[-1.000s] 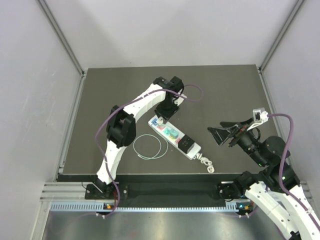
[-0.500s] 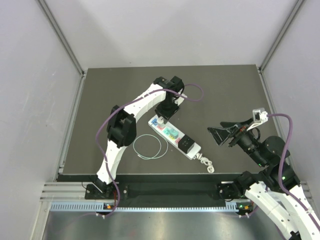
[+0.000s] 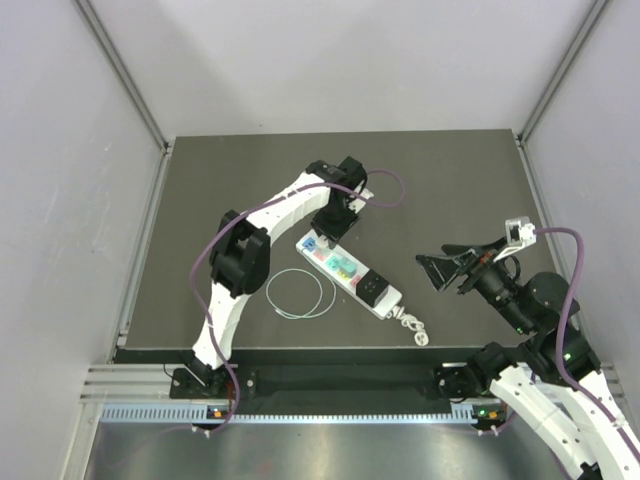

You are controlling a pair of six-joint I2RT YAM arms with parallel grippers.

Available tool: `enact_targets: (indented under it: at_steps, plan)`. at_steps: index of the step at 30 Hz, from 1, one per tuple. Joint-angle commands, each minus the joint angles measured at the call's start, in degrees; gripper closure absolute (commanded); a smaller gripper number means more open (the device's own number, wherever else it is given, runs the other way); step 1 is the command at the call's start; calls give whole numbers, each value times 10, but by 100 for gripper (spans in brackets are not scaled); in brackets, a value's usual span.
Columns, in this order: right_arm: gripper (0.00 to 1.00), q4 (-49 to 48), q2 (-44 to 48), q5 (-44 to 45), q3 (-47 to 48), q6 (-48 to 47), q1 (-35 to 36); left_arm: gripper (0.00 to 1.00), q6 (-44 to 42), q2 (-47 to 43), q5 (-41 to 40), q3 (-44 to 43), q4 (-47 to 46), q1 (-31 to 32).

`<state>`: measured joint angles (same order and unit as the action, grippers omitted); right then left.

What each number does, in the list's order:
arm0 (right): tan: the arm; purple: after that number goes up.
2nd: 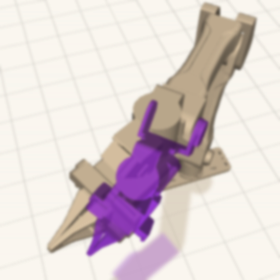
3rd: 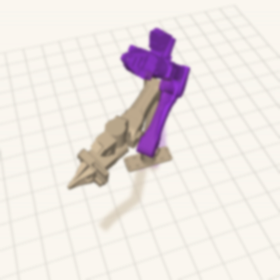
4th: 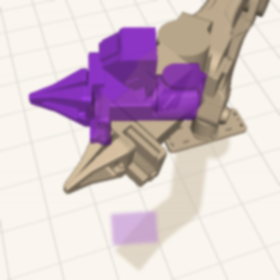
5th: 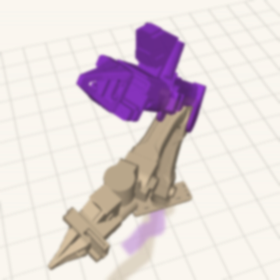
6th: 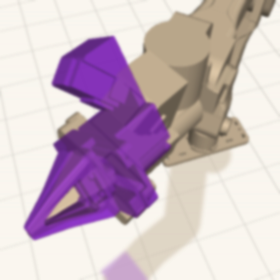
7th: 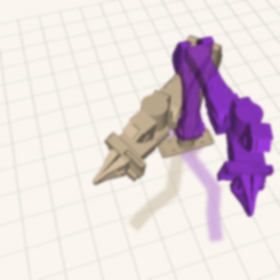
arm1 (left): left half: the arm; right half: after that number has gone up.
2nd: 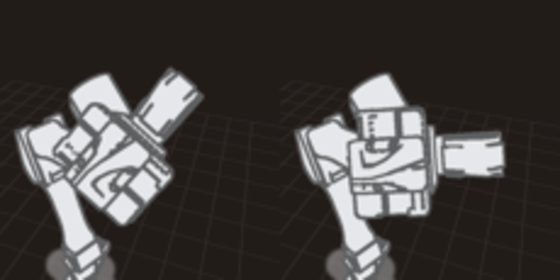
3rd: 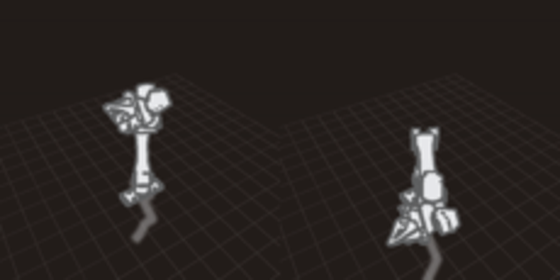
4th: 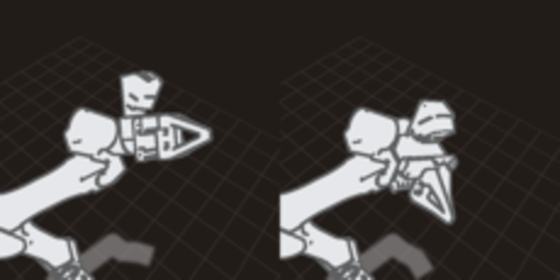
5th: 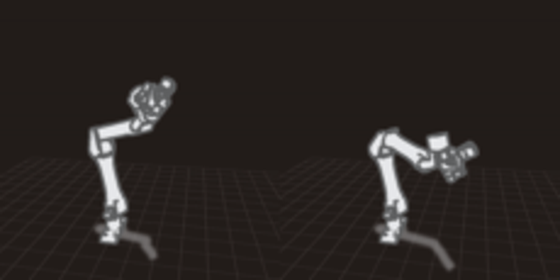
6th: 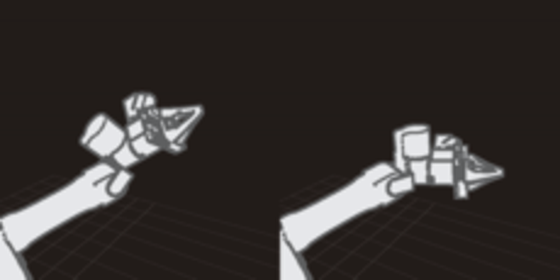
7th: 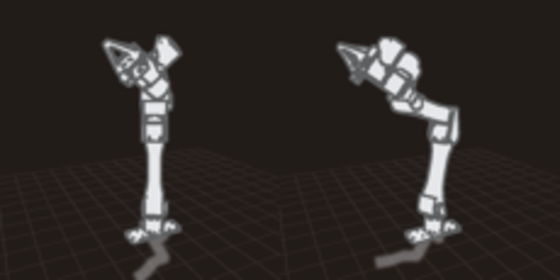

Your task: Insert the plug

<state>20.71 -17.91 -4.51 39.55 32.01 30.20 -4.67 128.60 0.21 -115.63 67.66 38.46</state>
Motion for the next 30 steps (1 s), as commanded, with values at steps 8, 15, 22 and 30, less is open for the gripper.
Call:
enact_targets:
  at_steps: [8, 15, 22, 30]
  plan:
    - [0, -4, 12, 8, 33, -8, -2, 100, 27, -9, 14, 121, -59, -13]
    - [0, 6, 21, 13, 35, -7, -1, 65, 26, -24, 26, 46, -43, -13]
    - [0, 33, 31, 30, 39, -1, -1, 13, 25, -41, 32, -72, -40, -13]
    - [0, 99, 15, 92, 70, 12, -1, 2, 84, -124, 4, -95, -99, -12]
